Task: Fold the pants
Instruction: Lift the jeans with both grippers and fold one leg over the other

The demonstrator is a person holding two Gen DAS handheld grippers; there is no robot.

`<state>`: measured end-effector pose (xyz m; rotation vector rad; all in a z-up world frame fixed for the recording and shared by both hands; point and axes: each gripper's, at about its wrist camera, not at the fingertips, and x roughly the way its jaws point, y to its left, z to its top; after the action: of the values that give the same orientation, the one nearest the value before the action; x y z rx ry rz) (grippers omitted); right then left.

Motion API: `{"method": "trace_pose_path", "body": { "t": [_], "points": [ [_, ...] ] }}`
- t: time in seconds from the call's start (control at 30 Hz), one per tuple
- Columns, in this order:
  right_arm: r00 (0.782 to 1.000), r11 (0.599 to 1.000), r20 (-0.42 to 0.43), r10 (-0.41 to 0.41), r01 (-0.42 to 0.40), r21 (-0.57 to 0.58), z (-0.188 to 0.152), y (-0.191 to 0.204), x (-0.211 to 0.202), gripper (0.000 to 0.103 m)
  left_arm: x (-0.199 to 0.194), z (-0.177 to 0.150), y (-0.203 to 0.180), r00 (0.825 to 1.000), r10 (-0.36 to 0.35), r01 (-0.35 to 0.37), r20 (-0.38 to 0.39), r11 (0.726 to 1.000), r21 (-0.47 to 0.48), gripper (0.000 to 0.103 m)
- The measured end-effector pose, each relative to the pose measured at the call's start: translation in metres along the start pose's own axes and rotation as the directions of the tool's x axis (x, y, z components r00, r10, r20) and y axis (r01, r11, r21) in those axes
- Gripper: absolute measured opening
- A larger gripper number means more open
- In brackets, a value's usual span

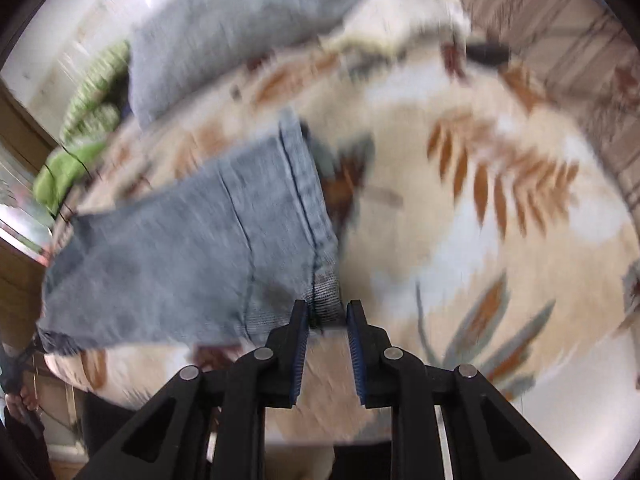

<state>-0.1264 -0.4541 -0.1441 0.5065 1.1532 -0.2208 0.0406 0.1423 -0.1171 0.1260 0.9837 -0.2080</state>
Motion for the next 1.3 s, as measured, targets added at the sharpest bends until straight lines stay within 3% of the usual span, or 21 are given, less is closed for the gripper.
{"method": "trace_pose_path", "body": {
  "t": [0.07, 0.13, 0.27, 0.37, 0.43, 0.47, 0.53, 0.67, 0.77, 0.83, 0.9, 0.97, 1.03, 1.17, 1.3],
  "points": [
    [1.000, 1.000, 0.007, 0.001, -0.001, -0.015, -0.001, -0.002, -0.007, 0.023, -0.009, -0.006, 0.003, 1.000, 0.012, -0.012, 0.000, 1.000, 0.020, 0.028],
    [1.000, 0.999, 0.031, 0.003, -0.001, -0.040, 0.001, -0.002, -0.019, 0.023, -0.020, -0.008, 0.005, 0.999, 0.030, -0.031, 0.016, 0.999, 0.030, 0.028],
    [0.989, 0.997, 0.131, 0.067, -0.063, -0.033, 0.018, 0.000, -0.046, 0.025, -0.053, -0.003, -0.003, 0.993, 0.046, -0.052, 0.113, 0.998, 0.045, 0.031],
    [0.971, 0.991, 0.200, 0.133, -0.135, 0.000, 0.039, 0.006, -0.053, 0.042, -0.074, 0.009, -0.022, 0.982, -0.023, 0.018, 0.189, 0.999, 0.028, 0.045],
    [0.950, 0.984, 0.261, 0.169, -0.178, 0.011, 0.051, 0.023, -0.053, 0.071, -0.079, 0.017, -0.043, 0.968, -0.103, 0.101, 0.228, 0.995, 0.018, 0.051],
    [0.935, 0.977, 0.292, 0.200, -0.212, 0.010, 0.056, 0.033, -0.050, 0.073, -0.078, 0.019, -0.052, 0.963, -0.128, 0.127, 0.236, 0.992, 0.019, 0.054],
    [0.928, 0.970, 0.294, 0.230, -0.241, 0.003, 0.063, 0.055, -0.037, 0.073, -0.067, 0.023, -0.080, 0.958, -0.170, 0.168, 0.232, 0.985, 0.031, 0.056],
    [0.934, 0.976, 0.289, 0.209, -0.216, -0.008, 0.068, 0.090, -0.001, 0.073, -0.032, 0.019, -0.122, 0.969, -0.185, 0.176, 0.162, 0.982, 0.065, 0.056],
    [0.965, 0.991, 0.230, 0.129, -0.132, -0.004, 0.072, 0.094, 0.031, 0.072, -0.004, 0.008, -0.140, 0.984, -0.121, 0.104, 0.132, 0.986, 0.128, 0.056],
    [0.982, 1.000, 0.187, 0.021, -0.023, 0.008, 0.079, 0.088, 0.054, 0.072, 0.026, 0.006, -0.137, 0.996, -0.029, 0.018, 0.086, 0.991, 0.130, 0.056],
    [0.988, 0.995, 0.154, -0.005, -0.011, 0.103, 0.086, 0.071, 0.070, 0.068, 0.048, 0.006, -0.128, 0.999, -0.026, 0.023, 0.029, 0.996, 0.092, 0.056],
    [0.981, 0.993, 0.193, -0.026, 0.002, 0.122, 0.090, 0.074, 0.064, 0.068, 0.046, 0.006, -0.123, 0.997, -0.042, 0.036, 0.059, 0.996, 0.086, 0.056],
    [0.968, 0.997, 0.241, -0.065, 0.053, 0.058, 0.090, 0.097, 0.054, 0.068, 0.038, 0.005, -0.123, 0.996, -0.042, 0.034, 0.074, 0.994, 0.099, 0.056],
    [0.960, 0.983, 0.230, 0.160, -0.134, -0.123, 0.090, 0.164, 0.044, 0.070, 0.023, 0.006, -0.107, 0.992, -0.026, 0.014, 0.124, 0.996, 0.093, 0.056],
    [0.946, 0.881, 0.132, 0.297, -0.218, -0.421, 0.081, 0.263, 0.052, 0.070, 0.002, 0.005, -0.074, 0.983, 0.015, -0.024, 0.185, 0.998, 0.050, 0.057]
  ]
}}
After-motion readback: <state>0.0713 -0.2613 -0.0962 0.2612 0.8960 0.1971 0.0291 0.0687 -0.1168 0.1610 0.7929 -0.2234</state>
